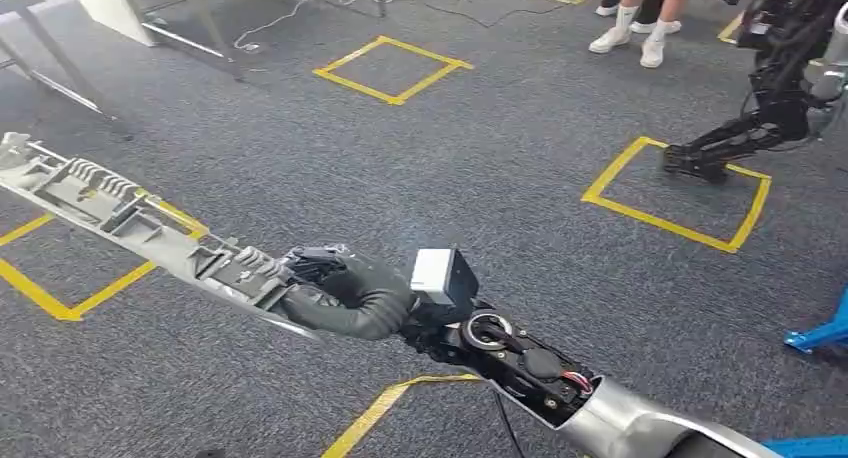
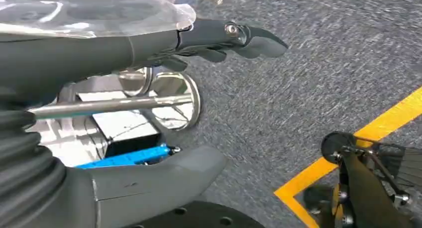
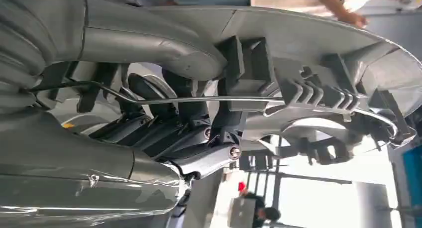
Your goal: Take the parts from the cabinet and place them on the table.
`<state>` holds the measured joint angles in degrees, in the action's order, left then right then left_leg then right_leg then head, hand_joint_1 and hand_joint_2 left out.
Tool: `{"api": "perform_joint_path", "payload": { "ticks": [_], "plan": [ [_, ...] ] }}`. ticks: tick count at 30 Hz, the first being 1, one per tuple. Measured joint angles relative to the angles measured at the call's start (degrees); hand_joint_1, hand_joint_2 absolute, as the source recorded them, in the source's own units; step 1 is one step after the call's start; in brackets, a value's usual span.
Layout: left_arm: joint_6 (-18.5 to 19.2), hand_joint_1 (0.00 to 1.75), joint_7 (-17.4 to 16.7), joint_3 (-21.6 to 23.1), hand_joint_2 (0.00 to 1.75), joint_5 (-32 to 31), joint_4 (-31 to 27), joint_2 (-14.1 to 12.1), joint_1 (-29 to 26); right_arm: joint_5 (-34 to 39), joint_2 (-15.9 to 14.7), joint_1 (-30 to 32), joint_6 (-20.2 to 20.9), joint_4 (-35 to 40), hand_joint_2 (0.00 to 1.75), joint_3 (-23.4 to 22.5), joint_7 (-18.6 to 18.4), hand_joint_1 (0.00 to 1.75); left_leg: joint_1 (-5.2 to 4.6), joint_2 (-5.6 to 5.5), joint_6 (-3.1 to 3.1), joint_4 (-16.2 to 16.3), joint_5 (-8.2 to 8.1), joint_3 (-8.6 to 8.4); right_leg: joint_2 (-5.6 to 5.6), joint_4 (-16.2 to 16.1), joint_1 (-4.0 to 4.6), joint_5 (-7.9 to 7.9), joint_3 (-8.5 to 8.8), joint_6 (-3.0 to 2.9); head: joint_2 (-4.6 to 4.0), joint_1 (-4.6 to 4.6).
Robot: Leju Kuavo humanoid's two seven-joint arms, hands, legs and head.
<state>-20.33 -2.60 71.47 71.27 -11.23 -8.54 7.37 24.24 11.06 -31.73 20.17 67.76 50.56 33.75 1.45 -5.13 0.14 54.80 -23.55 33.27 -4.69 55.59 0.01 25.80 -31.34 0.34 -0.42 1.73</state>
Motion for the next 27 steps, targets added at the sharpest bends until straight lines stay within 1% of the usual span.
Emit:
{"api": "perform_joint_path", "payload": {
  "ticks": [1,2,3,4,5,6,7,8,9,10,11,12,13,14,15,16,17,19,20,21,22,23,24,25,26,27],
  "plan": [
    [0.0,0.0,0.0,0.0,1.75,0.0,0.0,0.0,0.1,0.0,0.0,0.0,0.0,0.0,1.75,0.0,0.0,1.75,-0.23,-0.58,-0.36,0.2,0.17,0.36,-0.93,-0.9,-0.24,0.12,0.48,-0.17,0.0,0.0],
    [0.0,0.0,0.0,0.0,1.75,0.0,0.0,0.1,0.1,0.0,-0.2,0.0,0.0,0.0,1.75,-0.1,0.1,1.75,0.17,-1.08,-0.72,0.1,0.38,0.66,-0.17,-1.0,0.08,0.07,0.53,-0.11,0.0,-0.04],
    [0.0,0.0,0.0,0.0,1.75,-0.1,0.0,0.1,-0.1,0.0,-0.2,0.0,0.0,0.0,1.75,-0.1,0.1,1.75,0.45,-1.84,-1.17,-0.2,0.53,0.7,0.22,-1.0,0.2,0.15,0.5,-0.28,0.0,-0.02],
    [0.0,0.0,-0.1,0.0,1.75,-0.3,0.0,0.1,-0.2,0.0,-0.2,0.0,0.0,0.0,1.75,-0.1,0.1,1.75,0.45,-2.38,-1.59,-0.5,0.79,0.67,0.72,-1.2,0.22,0.04,0.59,-0.42,0.0,-0.07],
    [0.0,0.0,-0.2,0.0,1.75,-0.4,0.0,0.0,-0.3,0.0,-0.2,-0.1,-0.2,0.1,1.75,-0.1,0.0,1.75,0.03,-2.96,-1.93,-0.6,0.88,0.64,1.64,-2.3,-0.67,-0.5,1.02,-0.76,0.0,-0.07],
    [0.1,0.0,-0.3,0.0,1.75,-0.5,0.0,0.2,-0.4,0.0,-0.2,-0.1,-0.2,0.1,1.75,-0.1,0.0,1.75,-0.05,-0.07,-1.86,0.6,-0.14,1.37,2.41,-2.9,-0.49,-0.85,1.47,-0.84,0.0,-0.09],
    [0.2,0.0,-0.2,0.0,1.75,-0.7,0.0,0.2,-0.3,0.0,-0.2,-0.1,-0.3,0.2,1.75,-0.2,0.1,1.75,-0.12,2.42,-1.91,4.1,-2.51,3.04,3.11,-3.1,-0.47,-1.0,1.45,-1.13,0.0,0.02],
    [0.3,0.0,-0.1,0.0,1.75,-1.0,0.0,0.2,-0.1,0.0,-0.2,0.0,-0.5,0.2,1.75,-0.3,0.2,1.75,-0.05,3.63,-2.18,9.0,-4.92,5.35,3.85,-3.1,-0.35,-1.0,1.38,-1.15,0.0,0.06],
    [0.3,0.0,0.2,0.0,1.75,-1.1,0.0,0.2,-0.1,0.0,-0.4,0.2,-0.7,0.2,1.75,-0.3,0.2,1.75,0.0,4.13,-2.38,13.9,-6.86,7.64,4.76,-3.0,-0.24,-0.96,1.36,-1.17,0.0,0.04],
    [0.3,0.0,0.4,0.0,1.75,-1.3,0.0,0.2,0.0,0.0,-0.5,0.5,-1.0,0.2,1.75,-0.3,0.2,1.75,0.01,4.34,-2.57,17.3,-7.83,9.23,5.62,-3.0,-0.22,-0.91,1.3,-1.19,0.0,0.04],
    [0.3,0.0,0.5,0.0,1.75,-1.3,0.0,0.3,0.0,-0.2,-0.7,0.7,-1.2,0.2,1.75,-0.3,0.1,1.75,0.04,4.53,-2.73,18.0,-7.53,9.53,6.35,-3.0,-0.21,-0.88,1.28,-1.2,0.0,0.04],
    [0.3,0.0,0.6,0.0,1.75,-1.2,0.0,0.2,-0.1,-0.4,-0.8,0.9,-1.5,0.2,1.75,-0.3,0.0,1.75,0.1,4.77,-2.84,15.8,-5.97,8.32,7.04,-2.9,-0.22,-0.79,1.27,-1.12,0.0,0.04],
    [0.3,0.0,0.6,0.0,1.75,-1.2,0.0,0.2,-0.1,-0.5,-0.9,1.1,-1.6,0.4,1.75,-0.3,-0.2,1.75,0.21,5.09,-2.94,11.0,-3.55,5.59,7.62,-2.7,-0.28,-0.63,1.24,-0.99,0.0,0.04],
    [0.3,0.0,0.6,0.0,1.75,-1.1,0.0,0.1,-0.2,-0.6,-0.9,1.3,-1.6,0.5,1.75,-0.3,-0.4,1.75,0.25,5.92,-2.95,5.5,-1.27,2.45,8.13,-2.3,-0.35,-0.41,1.19,-0.71,0.0,0.04],
    [0.3,0.0,0.4,0.0,1.75,-1.0,0.0,0.1,-0.1,-0.7,-0.9,1.3,-1.6,0.7,1.75,-0.3,-0.4,1.75,0.17,8.42,-3.01,0.5,-0.24,-0.37,8.46,-1.8,-0.18,-0.05,1.17,-0.25,0.0,0.07],
    [0.4,0.0,0.1,0.0,1.75,-1.0,0.0,0.1,0.1,-0.7,-0.9,1.4,-1.6,1.1,1.75,-0.4,-0.3,1.75,-0.44,8.25,-2.4,0.1,-0.62,-0.42,8.75,-1.5,0.31,0.27,0.9,0.18,0.0,0.07],
    [0.5,0.0,-0.2,0.0,1.75,-0.9,0.0,0.1,0.2,-1.0,-0.9,1.5,-1.4,1.1,1.75,-0.3,-0.4,1.75,-0.33,7.42,-1.64,0.1,-0.51,-0.25,9.11,-1.5,0.35,0.31,0.97,0.3,0.0,-0.26],
    [0.5,0.0,-0.7,0.0,1.75,-0.5,0.0,0.1,0.0,-1.3,-0.9,1.6,-0.7,1.1,1.75,-0.3,-0.2,1.75,-0.44,6.4,-0.97,0.4,-0.56,0.08,10.0,-1.5,0.36,0.37,1.21,0.6,0.0,-0.22],
    [0.5,0.0,-1.0,0.0,1.75,-0.3,0.0,0.1,0.0,-1.3,-0.9,1.6,-0.5,1.1,1.75,-0.2,-0.2,1.75,-0.31,5.86,-0.62,0.2,-0.38,0.03,10.42,-1.2,0.18,0.66,1.18,0.94,0.0,-0.22],
    [0.5,0.0,-1.0,0.0,1.75,-0.1,0.0,0.2,0.0,-1.5,-0.8,1.6,-0.2,1.1,1.75,-0.2,-0.1,1.75,-0.14,5.45,-0.36,0.1,-0.28,-0.02,8.63,-0.2,-0.12,1.69,0.91,1.37,0.0,-0.24],
    [0.5,0.0,-1.0,0.0,1.75,0.0,0.0,0.2,0.0,-1.6,-0.7,1.6,0.1,1.1,1.75,-0.2,0.0,1.75,-0.11,5.12,-0.04,0.2,-0.2,0.04,6.67,2.6,-0.28,3.75,-0.29,1.53,0.0,-0.22],
    [0.5,0.0,-1.0,0.0,1.75,0.2,0.0,0.1,0.1,-1.7,-0.7,1.6,0.3,1.1,1.75,-0.2,0.1,1.75,-0.12,4.66,0.19,0.1,-0.13,0.14,5.67,7.6,-0.25,6.4,-2.43,1.66,0.0,-0.26],
    [0.5,0.0,-1.0,0.0,1.75,0.3,0.0,0.1,0.1,-1.7,-0.7,1.6,0.5,1.1,1.75,-0.1,0.1,1.75,-0.18,4.11,0.27,0.2,-0.1,0.23,5.24,13.1,-0.26,8.76,-4.91,1.73,0.0,-0.26],
    [0.5,0.0,-1.0,0.0,1.75,0.4,0.0,0.1,0.1,-1.8,-0.7,1.8,0.7,1.1,1.75,0.1,0.2,1.75,-0.3,3.41,0.32,0.2,-0.07,0.26,5.11,17.3,-0.25,10.15,-6.85,1.72,0.0,-0.24],
    [0.5,0.0,-1.0,0.0,1.75,0.5,0.0,0.1,0.1,-1.9,-0.7,1.9,0.7,1.0,1.75,0.3,0.2,1.75,-0.4,2.71,0.38,0.2,-0.04,0.25,5.04,18.8,-0.22,10.01,-7.62,1.58,0.0,-0.24],
    [0.5,0.0,-1.0,0.0,1.75,0.5,0.0,0.1,0.1,-1.9,-0.7,1.9,0.7,1.0,1.75,0.4,0.1,1.75,-0.49,1.95,0.39,0.2,-0.03,0.24,4.95,17.3,-0.18,8.55,-7.01,1.31,0.0,-0.24]
  ]
}}
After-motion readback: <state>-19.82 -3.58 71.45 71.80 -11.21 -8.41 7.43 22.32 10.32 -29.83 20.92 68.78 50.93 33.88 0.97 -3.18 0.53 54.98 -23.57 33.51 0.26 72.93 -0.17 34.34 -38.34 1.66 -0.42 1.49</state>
